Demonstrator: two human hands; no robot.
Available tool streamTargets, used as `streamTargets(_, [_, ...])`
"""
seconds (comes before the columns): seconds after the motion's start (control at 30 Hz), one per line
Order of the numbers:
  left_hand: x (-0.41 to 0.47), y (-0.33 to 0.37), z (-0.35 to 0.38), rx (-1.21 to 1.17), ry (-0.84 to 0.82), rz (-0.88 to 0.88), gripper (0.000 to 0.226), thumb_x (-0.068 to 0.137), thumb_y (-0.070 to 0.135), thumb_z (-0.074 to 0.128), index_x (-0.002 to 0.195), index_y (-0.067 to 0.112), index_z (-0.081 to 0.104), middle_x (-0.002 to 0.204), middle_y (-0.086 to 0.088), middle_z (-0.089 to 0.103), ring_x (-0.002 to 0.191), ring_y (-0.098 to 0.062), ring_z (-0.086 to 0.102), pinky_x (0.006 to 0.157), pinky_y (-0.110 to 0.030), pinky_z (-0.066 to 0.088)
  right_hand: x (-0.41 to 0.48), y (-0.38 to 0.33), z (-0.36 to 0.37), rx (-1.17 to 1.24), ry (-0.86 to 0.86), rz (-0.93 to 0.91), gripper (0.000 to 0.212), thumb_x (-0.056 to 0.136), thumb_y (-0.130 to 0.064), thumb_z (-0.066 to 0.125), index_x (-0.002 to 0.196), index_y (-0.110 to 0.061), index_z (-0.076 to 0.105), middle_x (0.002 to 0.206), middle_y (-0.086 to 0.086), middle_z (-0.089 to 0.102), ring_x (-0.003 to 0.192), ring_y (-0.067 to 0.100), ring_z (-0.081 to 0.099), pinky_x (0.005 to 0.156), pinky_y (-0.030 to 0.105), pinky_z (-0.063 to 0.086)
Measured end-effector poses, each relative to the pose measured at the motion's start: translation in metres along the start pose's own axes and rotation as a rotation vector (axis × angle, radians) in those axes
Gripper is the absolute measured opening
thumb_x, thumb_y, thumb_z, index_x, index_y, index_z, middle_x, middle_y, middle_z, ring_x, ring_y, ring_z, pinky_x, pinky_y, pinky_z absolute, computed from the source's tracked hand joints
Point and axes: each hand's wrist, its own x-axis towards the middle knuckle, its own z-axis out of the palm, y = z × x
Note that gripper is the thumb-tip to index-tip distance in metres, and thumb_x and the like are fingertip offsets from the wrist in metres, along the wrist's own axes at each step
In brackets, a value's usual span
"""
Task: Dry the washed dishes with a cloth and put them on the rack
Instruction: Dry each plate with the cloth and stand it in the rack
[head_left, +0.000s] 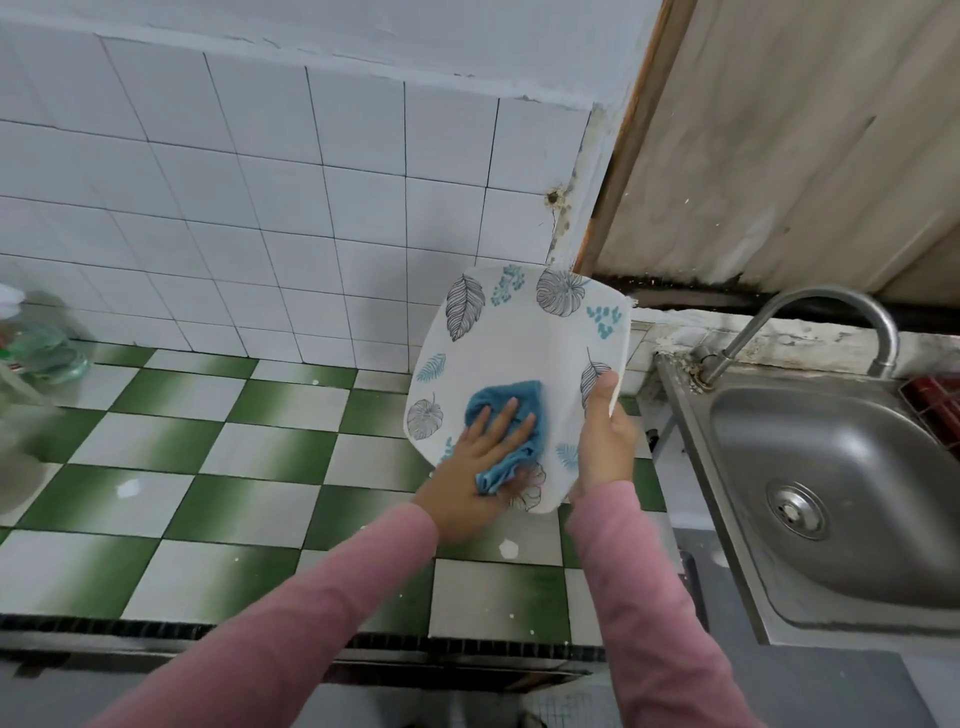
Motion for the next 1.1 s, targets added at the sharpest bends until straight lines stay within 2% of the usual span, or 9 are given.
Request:
streamTargets(0.2, [0.020, -0.017, -0.035, -0.112, 0.072, -0.265, 0.060, 0.105, 0.022, 0.040, 0.149, 0.035, 0.002, 0.160, 0.013, -0.005, 0.148, -0.013, -0.012, 0.124, -0.041, 0.001, -0.008, -0.006, -0.011, -0.031, 0.013, -0.029, 0.029, 0.098, -0.049, 0.052, 0.090, -0.025, 0.066, 0.090, 0.000, 0.073, 0.085, 0.021, 0.071, 0.074, 0.032, 0.057])
streamTargets(0.27, [0.031, -0.004, -0.040, -0.229, 0.031, -0.355, 0.047, 0.106, 0.028, 0.038, 0.152, 0.022, 0.030, 0.157, -0.010, 0.033, 0.146, -0.028, 0.027, 0.119, -0.043, 0.025, -0.003, -0.013, -0.017, -0.079, 0.045, -0.087, 0.014, 0.099, -0.038, 0.056, 0.098, -0.027, 0.065, 0.098, -0.001, 0.071, 0.095, 0.025, 0.069, 0.080, 0.036, 0.057])
streamTargets(0.33, [0.039, 0.012, -0.043, -0.392, 0.018, -0.519, 0.035, 0.103, 0.044, 0.039, 0.118, 0.018, 0.058, 0.105, -0.018, 0.063, 0.098, -0.034, 0.060, 0.086, -0.037, 0.048, 0.002, -0.021, -0.028, -0.161, 0.076, -0.158, 0.018, 0.098, -0.032, 0.057, 0.115, -0.028, 0.063, 0.107, -0.003, 0.068, 0.105, 0.025, 0.065, 0.094, 0.043, 0.054])
streamTargets(0.37, [0.043, 0.017, -0.044, -0.486, 0.028, -0.582, 0.037, 0.100, 0.053, 0.041, 0.108, 0.021, 0.057, 0.093, -0.012, 0.062, 0.085, -0.029, 0.059, 0.079, -0.034, 0.049, 0.003, -0.026, -0.035, -0.200, 0.089, -0.187, 0.024, 0.098, -0.030, 0.056, 0.121, -0.027, 0.062, 0.106, -0.006, 0.067, 0.105, 0.022, 0.063, 0.096, 0.043, 0.052])
streamTargets(0.5, [0.062, 0.036, -0.035, -0.735, 0.076, -0.706, 0.057, 0.087, 0.071, 0.048, 0.119, 0.023, 0.052, 0.109, -0.014, 0.063, 0.095, -0.032, 0.062, 0.085, -0.043, 0.053, -0.003, -0.043, -0.070, -0.335, 0.120, -0.325, 0.019, 0.101, -0.022, 0.052, 0.115, -0.027, 0.064, 0.090, -0.011, 0.062, 0.088, 0.013, 0.055, 0.079, 0.025, 0.042])
streamTargets(0.73, [0.104, 0.125, 0.005, -0.822, 0.031, -0.646, 0.035, 0.097, 0.052, 0.049, 0.108, 0.020, 0.055, 0.097, -0.009, 0.060, 0.084, -0.023, 0.059, 0.068, -0.031, 0.051, -0.009, -0.075, -0.164, -0.465, 0.237, -0.452, 0.025, 0.102, -0.023, 0.051, 0.122, -0.019, 0.065, 0.093, -0.002, 0.062, 0.090, 0.020, 0.055, 0.074, 0.021, 0.036])
streamTargets(0.8, [0.120, 0.161, 0.027, -0.819, 0.005, -0.573, 0.045, 0.094, 0.057, 0.052, 0.119, 0.019, 0.055, 0.106, -0.011, 0.063, 0.092, -0.027, 0.062, 0.074, -0.037, 0.055, -0.015, -0.086, -0.203, -0.495, 0.280, -0.487, 0.026, 0.102, -0.025, 0.050, 0.123, -0.021, 0.065, 0.094, -0.001, 0.062, 0.092, 0.022, 0.056, 0.076, 0.025, 0.038])
streamTargets(0.93, [0.144, 0.246, 0.082, -0.792, -0.045, -0.512, 0.045, 0.093, 0.059, 0.053, 0.109, 0.017, 0.058, 0.108, -0.014, 0.065, 0.102, -0.034, 0.064, 0.093, -0.047, 0.052, -0.031, -0.105, -0.293, -0.457, 0.401, -0.498, 0.027, 0.102, -0.026, 0.051, 0.125, -0.025, 0.064, 0.097, -0.001, 0.064, 0.098, 0.023, 0.059, 0.087, 0.032, 0.046])
streamTargets(1.1, [0.166, 0.347, 0.163, -0.837, -0.205, -0.360, 0.031, 0.098, 0.052, 0.048, 0.103, 0.025, 0.062, 0.110, -0.014, 0.069, 0.100, -0.033, 0.067, 0.093, -0.052, 0.053, -0.056, -0.118, -0.414, -0.406, 0.610, -0.577, 0.030, 0.101, -0.021, 0.054, 0.129, -0.026, 0.064, 0.097, -0.008, 0.067, 0.088, 0.005, 0.057, 0.076, 0.012, 0.039])
